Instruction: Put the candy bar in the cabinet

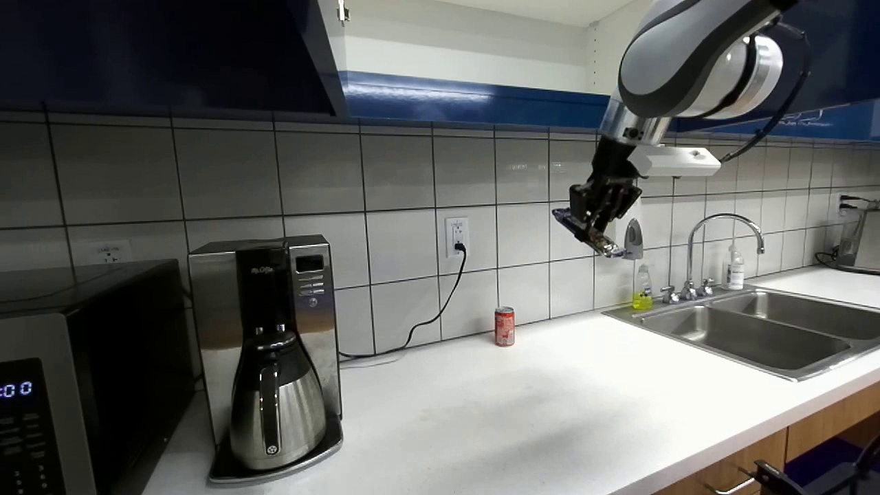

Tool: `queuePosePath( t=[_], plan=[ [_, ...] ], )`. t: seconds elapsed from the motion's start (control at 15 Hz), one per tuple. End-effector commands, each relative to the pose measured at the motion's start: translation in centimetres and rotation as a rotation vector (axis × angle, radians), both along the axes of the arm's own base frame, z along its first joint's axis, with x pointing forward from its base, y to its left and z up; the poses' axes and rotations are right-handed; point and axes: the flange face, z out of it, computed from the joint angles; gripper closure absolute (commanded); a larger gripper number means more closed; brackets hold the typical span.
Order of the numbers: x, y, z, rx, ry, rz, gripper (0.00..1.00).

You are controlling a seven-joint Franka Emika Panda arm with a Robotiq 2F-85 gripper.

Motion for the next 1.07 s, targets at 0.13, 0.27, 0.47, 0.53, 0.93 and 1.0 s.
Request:
queuePosePath(
  t=[0.13, 0.27, 0.47, 0.53, 0.93, 1.0],
  plan=[
    [-1.9, -0.1, 9.8, 0.007, -0.177, -0.037, 0.92],
    [-2.2, 0.2, 13.3, 0.01, -0.244, -0.033, 0.92],
    [-2.4, 0.7, 17.6, 0.004, -0.329, -0.035, 0.92],
    [-2.3, 1.0, 18.9, 0.002, -0.353, -0.029, 0.92],
    [-0.6, 1.9, 25.6, 0.009, -0.438, -0.056, 0.92],
    [-0.1, 2.0, 26.4, 0.015, -0.441, -0.061, 0.92]
  ],
)
